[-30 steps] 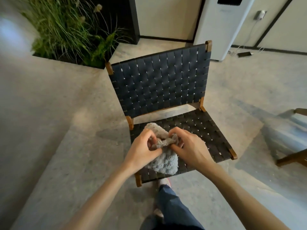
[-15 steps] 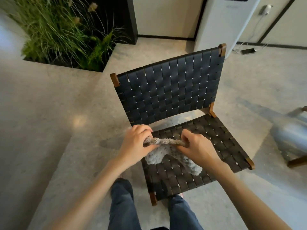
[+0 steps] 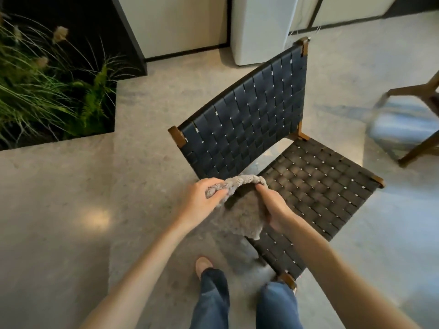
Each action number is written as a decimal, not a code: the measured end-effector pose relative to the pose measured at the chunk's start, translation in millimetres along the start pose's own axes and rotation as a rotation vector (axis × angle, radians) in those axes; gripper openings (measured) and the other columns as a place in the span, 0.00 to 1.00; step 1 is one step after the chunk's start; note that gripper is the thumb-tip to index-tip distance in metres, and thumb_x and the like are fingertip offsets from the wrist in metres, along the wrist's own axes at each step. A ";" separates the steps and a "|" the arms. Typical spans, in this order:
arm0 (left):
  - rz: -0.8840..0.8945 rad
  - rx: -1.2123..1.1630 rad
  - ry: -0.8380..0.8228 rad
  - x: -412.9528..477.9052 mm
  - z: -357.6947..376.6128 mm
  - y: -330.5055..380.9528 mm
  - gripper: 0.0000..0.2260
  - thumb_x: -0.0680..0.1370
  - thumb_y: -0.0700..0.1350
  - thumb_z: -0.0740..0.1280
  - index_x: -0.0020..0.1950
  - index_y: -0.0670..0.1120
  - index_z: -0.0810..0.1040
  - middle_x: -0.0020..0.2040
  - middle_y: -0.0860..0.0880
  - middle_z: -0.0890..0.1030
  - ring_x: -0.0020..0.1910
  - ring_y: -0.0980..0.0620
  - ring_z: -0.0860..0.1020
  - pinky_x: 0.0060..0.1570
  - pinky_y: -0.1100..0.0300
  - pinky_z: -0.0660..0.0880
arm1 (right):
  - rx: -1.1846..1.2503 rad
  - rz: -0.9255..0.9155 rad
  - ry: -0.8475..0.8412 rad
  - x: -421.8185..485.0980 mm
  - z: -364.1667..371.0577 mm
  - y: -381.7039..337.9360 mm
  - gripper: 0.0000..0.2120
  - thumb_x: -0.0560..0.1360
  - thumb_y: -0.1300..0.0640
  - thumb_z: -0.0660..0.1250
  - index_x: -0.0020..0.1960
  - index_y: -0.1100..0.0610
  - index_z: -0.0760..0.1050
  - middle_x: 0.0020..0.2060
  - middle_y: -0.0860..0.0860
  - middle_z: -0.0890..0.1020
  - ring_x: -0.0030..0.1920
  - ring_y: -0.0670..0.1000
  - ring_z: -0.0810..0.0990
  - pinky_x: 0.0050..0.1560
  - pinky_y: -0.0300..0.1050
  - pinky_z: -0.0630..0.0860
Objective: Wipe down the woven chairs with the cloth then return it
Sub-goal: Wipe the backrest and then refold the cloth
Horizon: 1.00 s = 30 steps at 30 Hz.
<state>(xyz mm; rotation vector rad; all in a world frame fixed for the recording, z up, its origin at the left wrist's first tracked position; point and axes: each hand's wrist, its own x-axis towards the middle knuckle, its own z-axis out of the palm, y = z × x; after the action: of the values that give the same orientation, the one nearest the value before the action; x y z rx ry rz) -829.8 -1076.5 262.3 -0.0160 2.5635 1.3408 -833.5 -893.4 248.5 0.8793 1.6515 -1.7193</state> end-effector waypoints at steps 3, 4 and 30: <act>0.070 -0.023 -0.127 -2.0 -3.8 -12.8 0.10 0.77 0.41 0.67 0.58 0.45 0.80 0.55 0.54 0.75 0.56 0.60 0.73 0.54 0.81 0.62 | 0.435 0.081 -0.182 0.4 25.1 4.1 0.18 0.82 0.46 0.53 0.60 0.55 0.75 0.58 0.55 0.80 0.58 0.54 0.79 0.63 0.53 0.73; 0.088 -0.037 -0.161 -2.4 -4.6 -16.5 0.11 0.78 0.39 0.66 0.59 0.44 0.80 0.57 0.55 0.74 0.58 0.63 0.71 0.57 0.81 0.60 | 0.484 0.048 -0.233 1.0 29.8 4.4 0.21 0.83 0.46 0.51 0.63 0.57 0.75 0.59 0.56 0.80 0.59 0.56 0.79 0.62 0.53 0.74; -0.009 0.237 0.009 237.3 -99.7 -59.4 0.16 0.82 0.41 0.58 0.68 0.46 0.72 0.68 0.49 0.72 0.68 0.52 0.67 0.66 0.64 0.62 | 0.090 -0.332 -0.029 151.6 145.6 -129.7 0.21 0.81 0.46 0.56 0.73 0.46 0.60 0.66 0.42 0.70 0.72 0.49 0.64 0.65 0.38 0.63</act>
<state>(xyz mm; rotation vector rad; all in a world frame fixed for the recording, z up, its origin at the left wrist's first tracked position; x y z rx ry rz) -1073.7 -1166.8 215.8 0.0089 2.7084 1.0278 -1037.0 -1027.5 208.3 0.6426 1.7901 -2.0304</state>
